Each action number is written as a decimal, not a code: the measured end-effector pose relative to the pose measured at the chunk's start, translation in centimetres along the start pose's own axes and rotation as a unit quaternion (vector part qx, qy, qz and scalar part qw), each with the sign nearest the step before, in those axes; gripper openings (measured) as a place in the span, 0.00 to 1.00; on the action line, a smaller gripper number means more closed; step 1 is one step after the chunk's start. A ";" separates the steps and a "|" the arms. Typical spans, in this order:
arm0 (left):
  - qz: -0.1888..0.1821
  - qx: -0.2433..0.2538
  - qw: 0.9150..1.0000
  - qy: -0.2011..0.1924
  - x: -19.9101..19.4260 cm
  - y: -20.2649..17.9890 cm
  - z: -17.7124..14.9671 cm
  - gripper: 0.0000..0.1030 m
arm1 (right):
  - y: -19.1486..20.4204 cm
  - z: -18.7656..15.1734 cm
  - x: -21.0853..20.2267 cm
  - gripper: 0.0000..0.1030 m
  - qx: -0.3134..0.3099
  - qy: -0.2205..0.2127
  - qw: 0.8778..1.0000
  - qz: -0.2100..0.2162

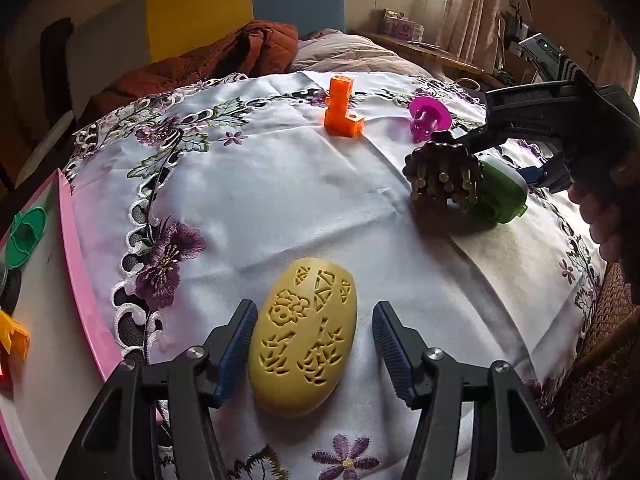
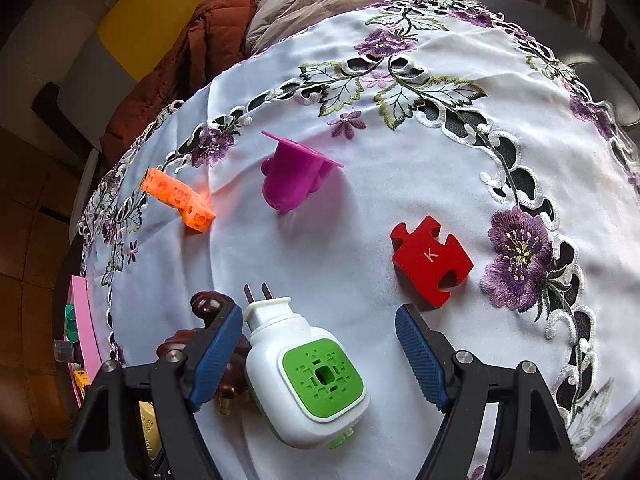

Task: Organize rigid objects
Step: 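Grasp the yellow perforated egg with the left tool while the right grasps the white-green plug, then carry the yellow egg into the tray and open left tool while right holds plug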

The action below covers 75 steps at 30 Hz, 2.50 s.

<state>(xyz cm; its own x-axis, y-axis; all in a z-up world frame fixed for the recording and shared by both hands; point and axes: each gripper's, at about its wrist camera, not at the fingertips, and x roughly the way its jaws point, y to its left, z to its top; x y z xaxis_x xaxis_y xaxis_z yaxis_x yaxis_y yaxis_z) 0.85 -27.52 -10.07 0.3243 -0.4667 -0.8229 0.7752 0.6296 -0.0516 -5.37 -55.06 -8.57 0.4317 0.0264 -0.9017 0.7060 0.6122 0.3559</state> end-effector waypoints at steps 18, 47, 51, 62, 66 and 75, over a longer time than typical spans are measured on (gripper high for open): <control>-0.012 -0.023 1.000 -0.010 0.0 0.7 0.0 0.56 | 1.8 -0.1 2.2 0.61 -0.105 0.089 0.990 -0.018; 0.010 -0.035 0.999 -0.025 -0.5 0.8 -0.4 0.43 | 4.9 -2.2 3.2 0.50 -0.186 0.042 0.978 -0.084; 0.005 -0.040 0.998 -0.038 -1.6 0.9 -0.2 0.43 | 5.1 -2.2 3.3 0.50 -0.188 0.038 0.978 -0.084; 0.017 -0.161 0.982 -0.101 -8.8 10.0 0.9 0.43 | 4.8 -2.3 2.7 0.50 -0.191 0.034 0.977 -0.083; 0.044 -0.228 0.969 -0.081 -8.2 15.9 0.3 0.43 | 4.8 -2.3 2.6 0.50 -0.191 0.033 0.978 -0.082; 0.069 -0.307 0.948 -0.051 -4.7 22.9 0.0 0.43 | 4.7 -2.2 2.6 0.50 -0.191 0.034 0.978 -0.082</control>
<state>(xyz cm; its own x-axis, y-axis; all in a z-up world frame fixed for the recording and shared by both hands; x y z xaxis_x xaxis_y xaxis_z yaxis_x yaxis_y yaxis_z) 17.09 -10.86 -7.41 0.4737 -0.3922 -0.7885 0.2713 0.9168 -0.2929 -2.15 -50.34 -9.79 0.2837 -0.0526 -0.9575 0.4956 0.8628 0.0994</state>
